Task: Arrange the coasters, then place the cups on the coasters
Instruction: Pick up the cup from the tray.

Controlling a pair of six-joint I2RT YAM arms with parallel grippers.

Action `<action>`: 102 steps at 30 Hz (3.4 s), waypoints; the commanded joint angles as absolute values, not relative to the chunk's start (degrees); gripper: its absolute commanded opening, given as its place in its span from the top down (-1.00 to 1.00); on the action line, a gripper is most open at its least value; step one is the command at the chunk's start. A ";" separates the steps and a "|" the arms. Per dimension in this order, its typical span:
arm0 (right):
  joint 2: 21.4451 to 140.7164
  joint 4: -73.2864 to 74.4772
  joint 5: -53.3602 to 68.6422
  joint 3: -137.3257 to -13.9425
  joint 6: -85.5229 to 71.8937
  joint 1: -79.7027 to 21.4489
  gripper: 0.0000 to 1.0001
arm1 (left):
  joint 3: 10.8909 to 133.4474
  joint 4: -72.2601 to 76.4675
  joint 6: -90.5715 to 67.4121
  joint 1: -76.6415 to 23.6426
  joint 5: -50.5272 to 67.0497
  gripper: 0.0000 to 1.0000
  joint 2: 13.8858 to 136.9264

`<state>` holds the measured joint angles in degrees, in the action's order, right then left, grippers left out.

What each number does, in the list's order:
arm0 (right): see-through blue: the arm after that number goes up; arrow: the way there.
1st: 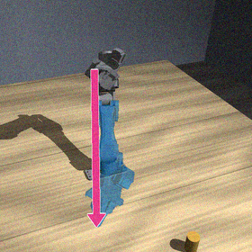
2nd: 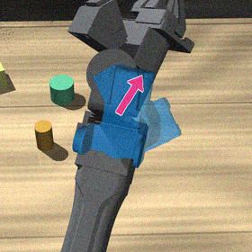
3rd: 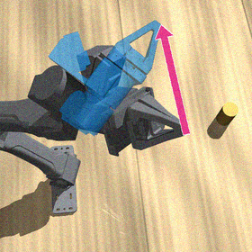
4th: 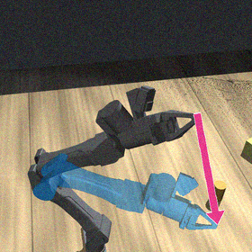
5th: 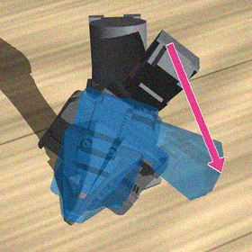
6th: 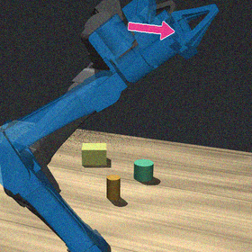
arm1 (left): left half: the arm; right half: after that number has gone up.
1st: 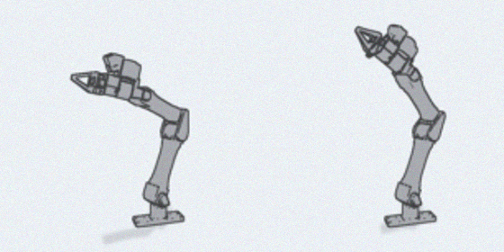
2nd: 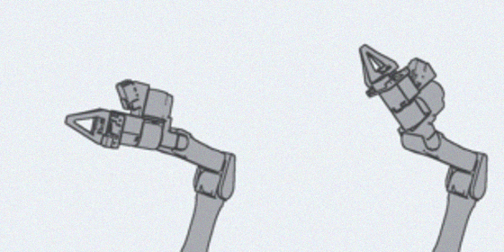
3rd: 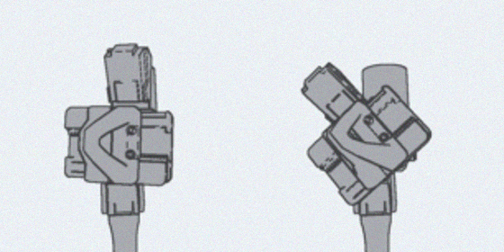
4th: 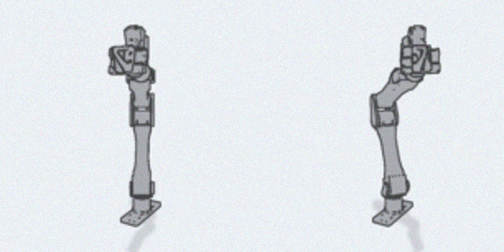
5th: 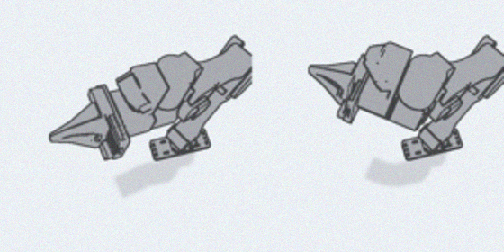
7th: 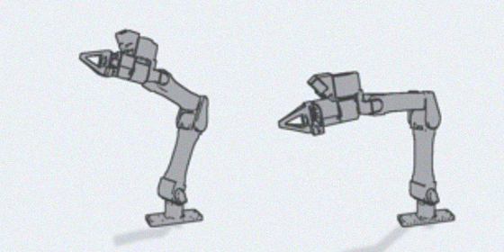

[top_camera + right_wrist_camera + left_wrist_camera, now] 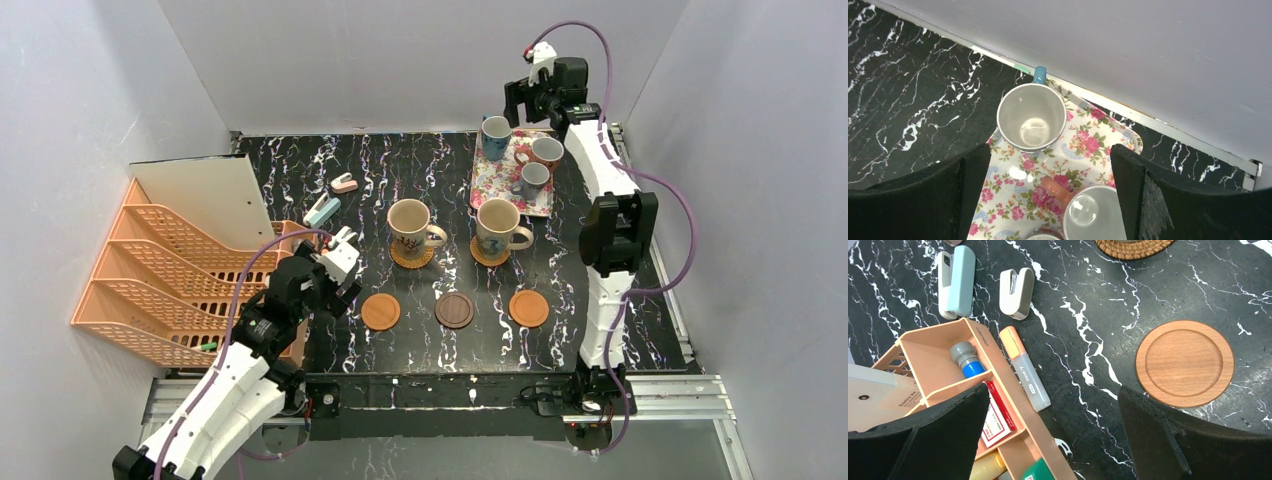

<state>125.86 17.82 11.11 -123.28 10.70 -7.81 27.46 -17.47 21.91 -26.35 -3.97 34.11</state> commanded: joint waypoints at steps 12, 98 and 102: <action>136.67 7.96 9.28 -129.80 10.57 -10.91 -0.96 | 27.41 -16.97 21.97 -26.10 -5.93 -0.96 37.53; 143.13 15.11 9.42 -139.34 3.32 -10.95 -0.97 | 26.37 -16.06 21.88 -26.10 -4.93 -0.96 35.07; 143.54 13.67 6.82 -139.43 3.50 -10.83 -0.97 | 26.37 -16.08 21.88 -26.10 -5.03 -0.96 34.94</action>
<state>146.87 14.46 11.46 -137.91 2.94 -11.27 26.92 -16.29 21.91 -26.35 -5.32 35.79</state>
